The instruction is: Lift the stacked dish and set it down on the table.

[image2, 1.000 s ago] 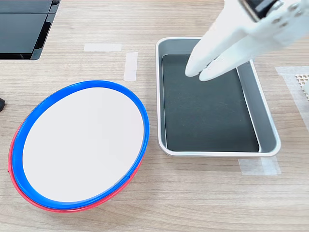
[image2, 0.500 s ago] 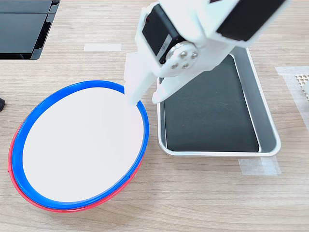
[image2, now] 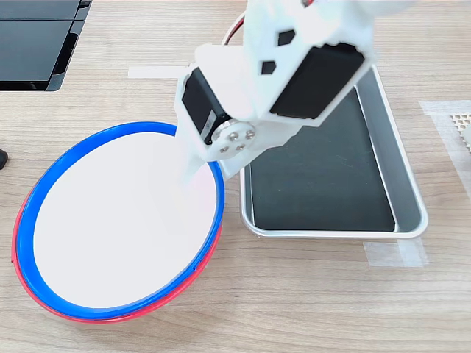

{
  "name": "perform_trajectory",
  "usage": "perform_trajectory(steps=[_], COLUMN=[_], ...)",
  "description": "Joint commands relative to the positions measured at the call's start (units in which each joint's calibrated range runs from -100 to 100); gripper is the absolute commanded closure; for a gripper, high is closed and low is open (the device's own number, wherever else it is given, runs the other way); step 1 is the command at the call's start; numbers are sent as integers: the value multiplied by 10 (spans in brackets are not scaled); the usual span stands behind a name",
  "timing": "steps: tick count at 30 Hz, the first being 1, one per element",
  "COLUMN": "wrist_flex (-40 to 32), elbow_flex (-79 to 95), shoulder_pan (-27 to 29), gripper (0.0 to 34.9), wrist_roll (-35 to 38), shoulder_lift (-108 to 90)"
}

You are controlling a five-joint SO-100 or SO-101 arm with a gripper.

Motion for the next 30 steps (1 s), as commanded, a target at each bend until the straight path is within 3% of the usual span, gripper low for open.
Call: perform_trajectory(steps=[1, 18, 20, 21, 22, 30], wrist_flex=[-23, -82, -83, -84, -84, -81], elbow_flex=[-25, -46, -52, -55, -58, -59], shoulder_pan=[-8, -9, -9, -9, -9, -9], gripper=[210, 212, 238, 274, 346, 348], wrist_roll=[0, 5, 5, 5, 5, -4], shoulder_lift=[2, 79, 86, 88, 90, 62])
